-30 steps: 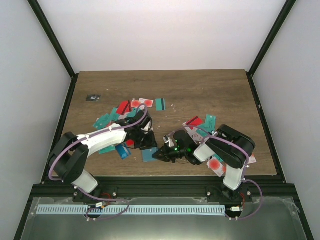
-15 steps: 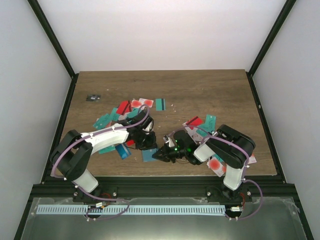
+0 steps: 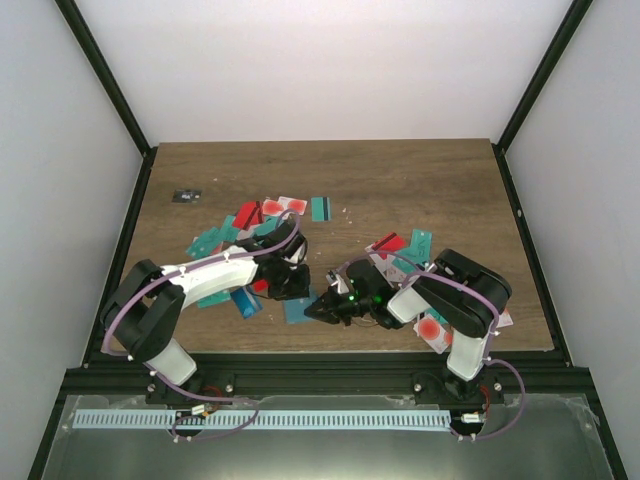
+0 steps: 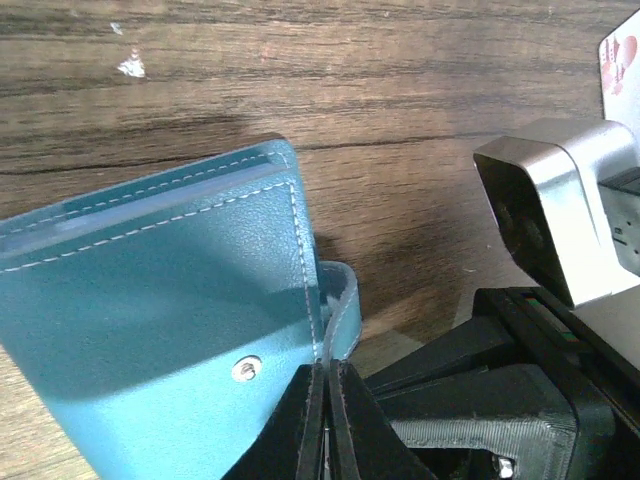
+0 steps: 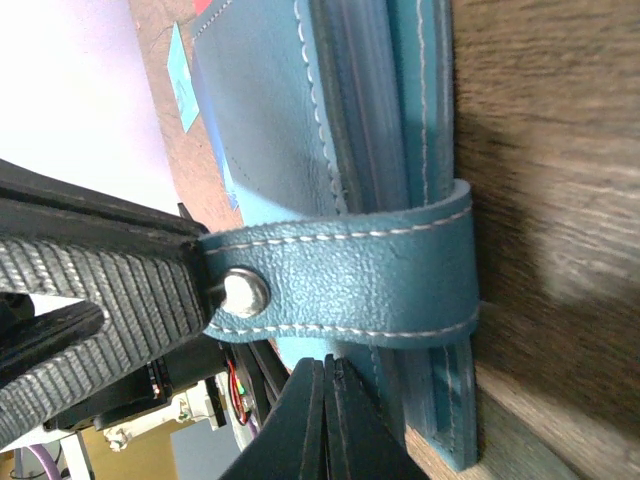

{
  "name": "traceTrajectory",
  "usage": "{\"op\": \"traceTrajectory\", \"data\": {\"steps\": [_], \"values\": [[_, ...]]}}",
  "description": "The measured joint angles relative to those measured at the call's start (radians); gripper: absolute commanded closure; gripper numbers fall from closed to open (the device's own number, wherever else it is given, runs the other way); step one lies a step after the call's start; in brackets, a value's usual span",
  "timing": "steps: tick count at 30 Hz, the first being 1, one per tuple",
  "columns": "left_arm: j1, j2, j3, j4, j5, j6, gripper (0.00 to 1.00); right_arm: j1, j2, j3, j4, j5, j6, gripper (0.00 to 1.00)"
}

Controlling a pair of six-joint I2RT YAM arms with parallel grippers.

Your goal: Put the credit cards into the card holder

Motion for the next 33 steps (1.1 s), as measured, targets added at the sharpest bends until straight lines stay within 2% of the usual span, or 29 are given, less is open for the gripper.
{"op": "traceTrajectory", "data": {"steps": [12, 33], "values": [[0.0, 0.0, 0.018, -0.065, -0.051, 0.076, 0.96, 0.0, -0.008, 0.013, -0.045, 0.0, 0.0, 0.99], [0.0, 0.029, 0.014, -0.069, -0.082, 0.115, 0.96, 0.0, -0.009, 0.02, -0.057, -0.003, 0.004, 0.99]]}}
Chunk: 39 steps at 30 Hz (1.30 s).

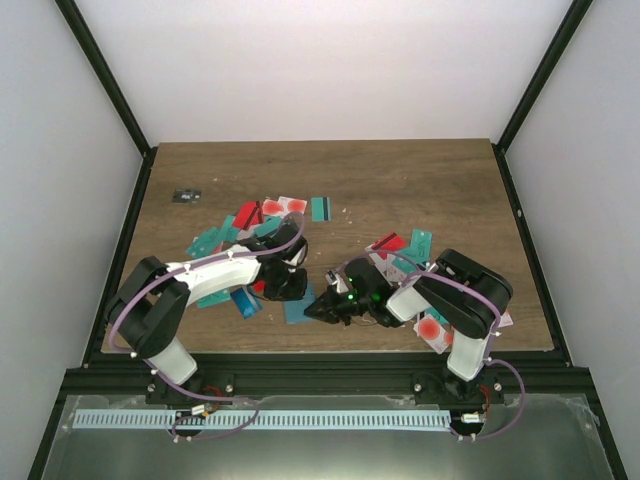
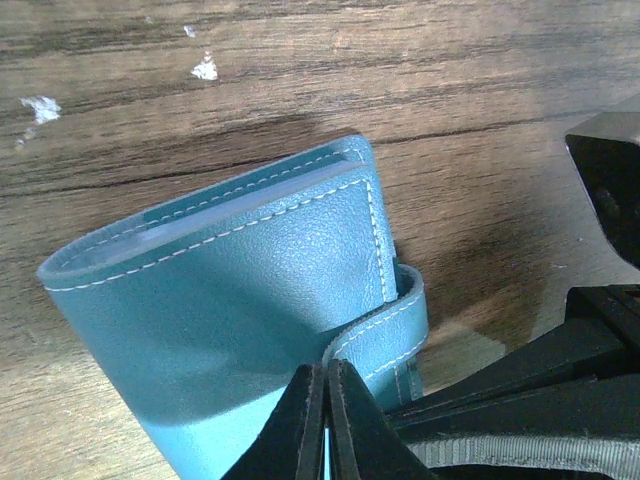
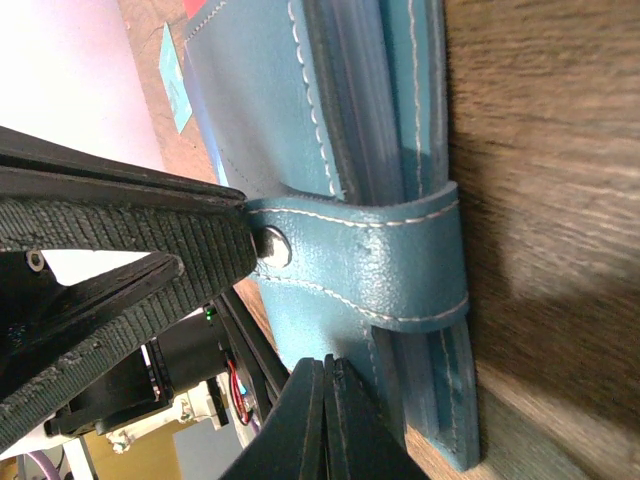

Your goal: Put the credit cards into the card holder

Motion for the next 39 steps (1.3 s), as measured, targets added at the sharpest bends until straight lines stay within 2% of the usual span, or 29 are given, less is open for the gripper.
{"op": "traceTrajectory", "data": {"steps": [39], "values": [[-0.014, 0.01, -0.029, 0.021, -0.058, 0.05, 0.96, -0.005, 0.012, 0.023, -0.027, -0.024, 0.0, 0.99]]}}
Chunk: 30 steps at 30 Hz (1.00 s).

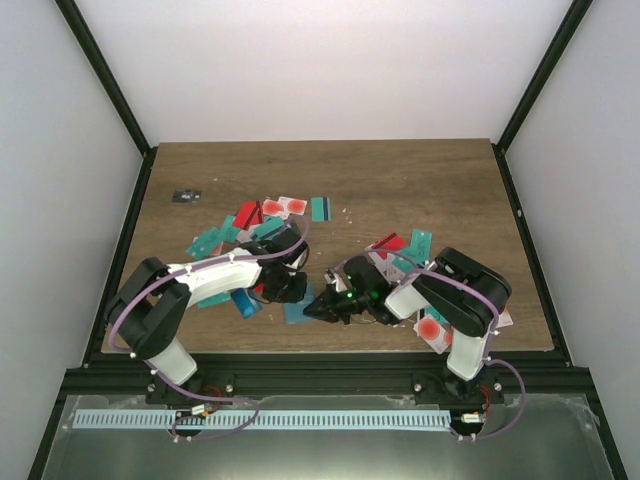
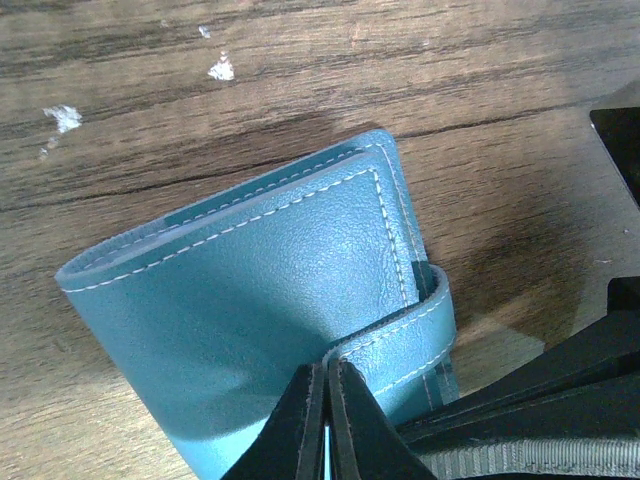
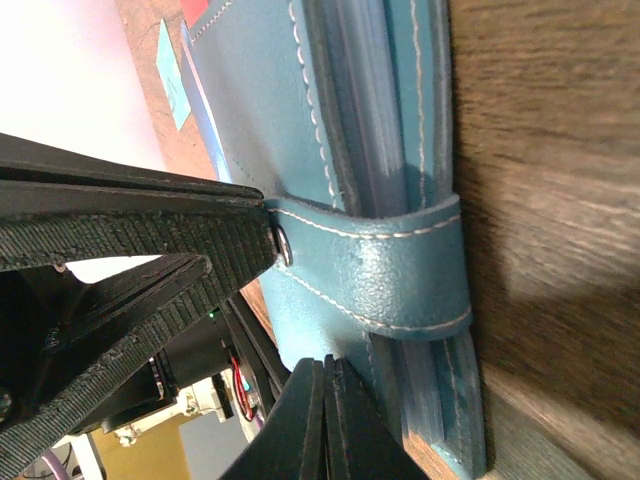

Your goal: Put the credit cards into the card holder

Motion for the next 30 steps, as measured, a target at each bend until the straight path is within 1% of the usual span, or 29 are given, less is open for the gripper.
{"op": "traceTrajectory", "data": {"steps": [6, 12, 16, 17, 18, 20, 24, 26, 30], "values": [[-0.008, 0.005, -0.003, 0.0, -0.013, -0.001, 0.96, -0.002, 0.002, 0.004, -0.009, -0.007, -0.008, 0.99], [-0.011, -0.008, -0.002, 0.003, -0.019, -0.001, 0.94, -0.002, -0.01, 0.029, -0.067, -0.01, -0.04, 0.99], [-0.014, -0.011, 0.002, -0.006, -0.039, -0.001, 0.93, -0.002, -0.03, 0.058, -0.152, 0.002, -0.074, 0.99], [-0.014, -0.011, 0.004, -0.014, -0.067, -0.002, 0.92, 0.0, -0.037, 0.069, -0.184, 0.008, -0.087, 0.99], [-0.014, -0.011, 0.004, -0.014, -0.068, -0.002, 0.92, 0.001, -0.053, 0.102, -0.261, 0.033, -0.116, 0.99], [-0.016, -0.013, 0.004, -0.016, -0.076, -0.002, 0.91, 0.001, -0.064, 0.132, -0.332, 0.053, -0.144, 0.99], [-0.014, -0.024, 0.004, -0.03, -0.107, -0.006, 0.87, 0.001, -0.097, 0.203, -0.47, 0.097, -0.198, 0.93], [-0.014, -0.032, 0.004, -0.041, -0.125, -0.007, 0.84, 0.001, -0.121, 0.23, -0.522, 0.113, -0.223, 0.89], [-0.013, -0.061, -0.001, -0.064, -0.152, -0.01, 0.76, 0.001, -0.183, 0.249, -0.6, 0.136, -0.264, 0.76]]}}
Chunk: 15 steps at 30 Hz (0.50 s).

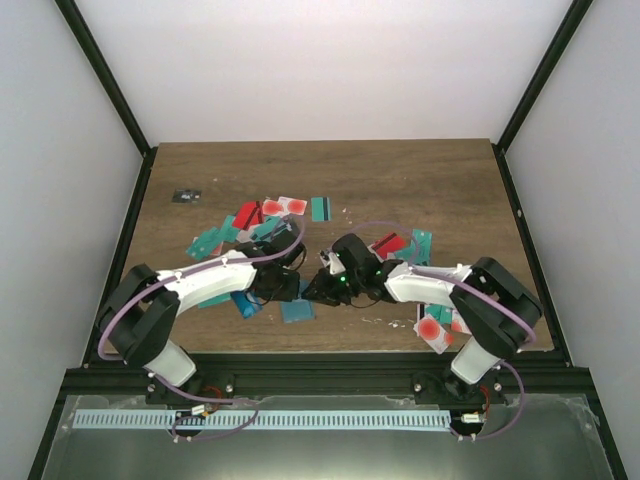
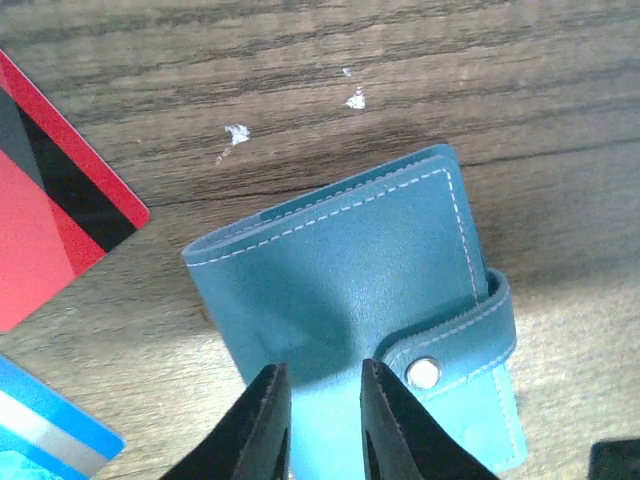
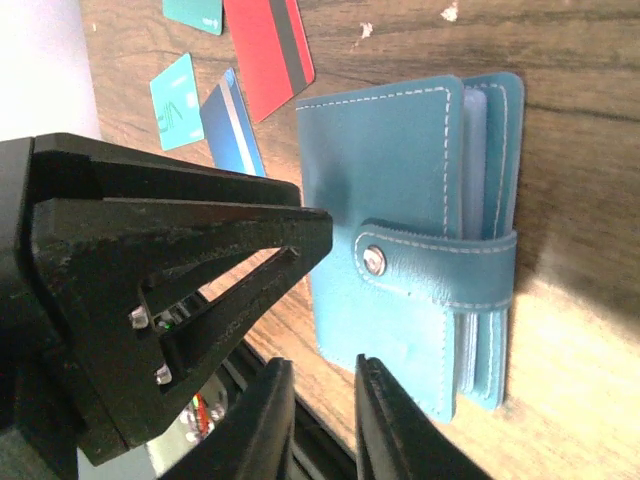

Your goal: Put the credit cards into the card holder

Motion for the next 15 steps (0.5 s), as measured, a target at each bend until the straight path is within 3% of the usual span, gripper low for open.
{"op": "traceTrajectory", "data": {"steps": [15], "values": [[0.002, -0.146, 0.021, -0.065, -0.04, -0.021, 0.46, 0.0, -0.239, 0.01, -0.222, 0.106, -0.101, 0.35]]}}
